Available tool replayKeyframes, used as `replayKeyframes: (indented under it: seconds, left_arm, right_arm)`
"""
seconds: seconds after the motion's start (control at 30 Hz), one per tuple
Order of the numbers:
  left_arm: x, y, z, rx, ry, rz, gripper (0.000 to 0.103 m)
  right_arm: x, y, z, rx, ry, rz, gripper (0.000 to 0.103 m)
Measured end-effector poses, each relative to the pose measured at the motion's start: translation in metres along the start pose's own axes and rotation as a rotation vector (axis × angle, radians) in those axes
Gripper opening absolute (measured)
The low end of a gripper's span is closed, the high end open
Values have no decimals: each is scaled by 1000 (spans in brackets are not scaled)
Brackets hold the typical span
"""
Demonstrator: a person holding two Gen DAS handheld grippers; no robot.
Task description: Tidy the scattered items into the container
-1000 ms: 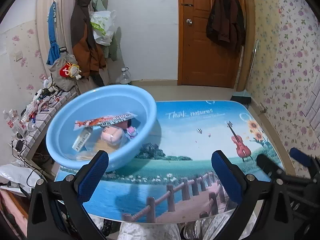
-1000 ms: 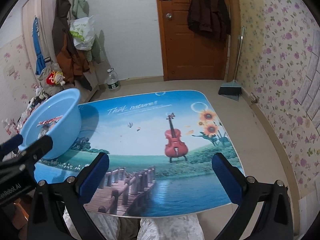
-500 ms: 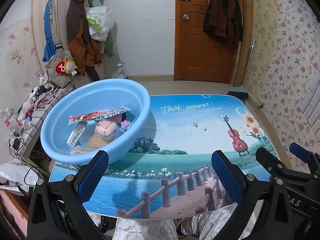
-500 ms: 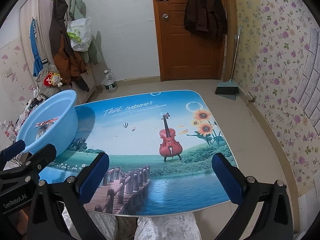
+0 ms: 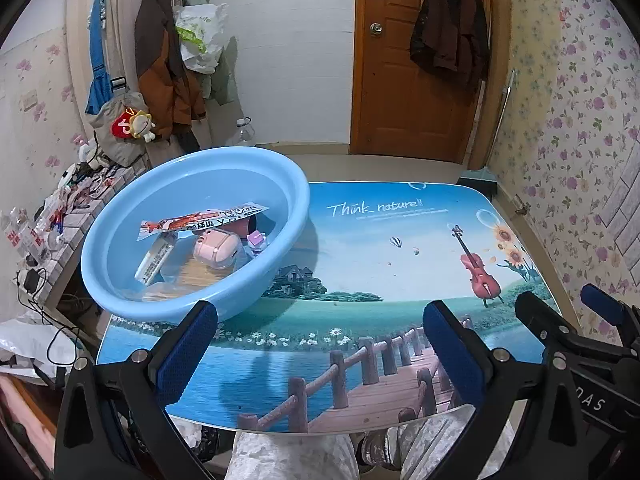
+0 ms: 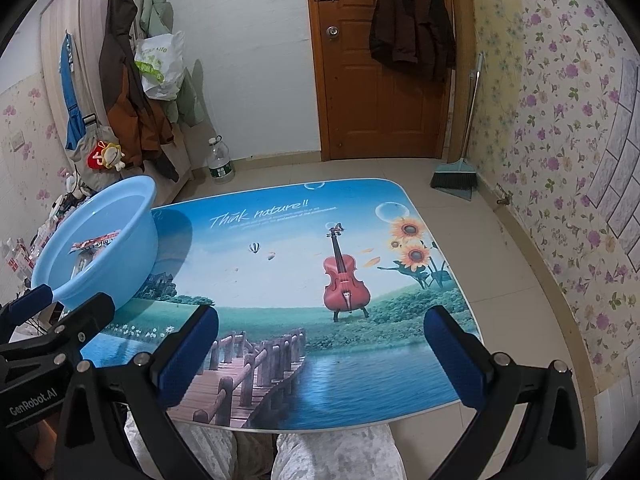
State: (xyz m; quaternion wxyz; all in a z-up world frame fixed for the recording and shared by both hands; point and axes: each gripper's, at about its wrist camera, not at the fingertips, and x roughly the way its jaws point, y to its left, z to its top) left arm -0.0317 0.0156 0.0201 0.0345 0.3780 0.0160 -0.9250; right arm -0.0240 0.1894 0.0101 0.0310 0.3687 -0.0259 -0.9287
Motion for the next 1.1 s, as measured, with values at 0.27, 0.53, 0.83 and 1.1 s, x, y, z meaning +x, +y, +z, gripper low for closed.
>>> replayKeyframes:
  seconds: [0.27, 0.53, 0.83, 1.1]
  left_arm:
    - [2, 6, -1, -7, 7, 1, 103]
    - [1, 7, -1, -7, 1, 1, 103]
    - [1, 9, -1, -5, -2, 2, 103]
    - [-2, 12, 0, -13, -17, 9, 103]
  right_arm:
    - [0, 1, -1, 2, 1, -5, 103]
    - [0, 2, -2, -4, 4, -6, 103]
    - [1, 3, -2, -6, 8, -7, 103]
    - [3, 6, -1, -15, 12, -3, 103]
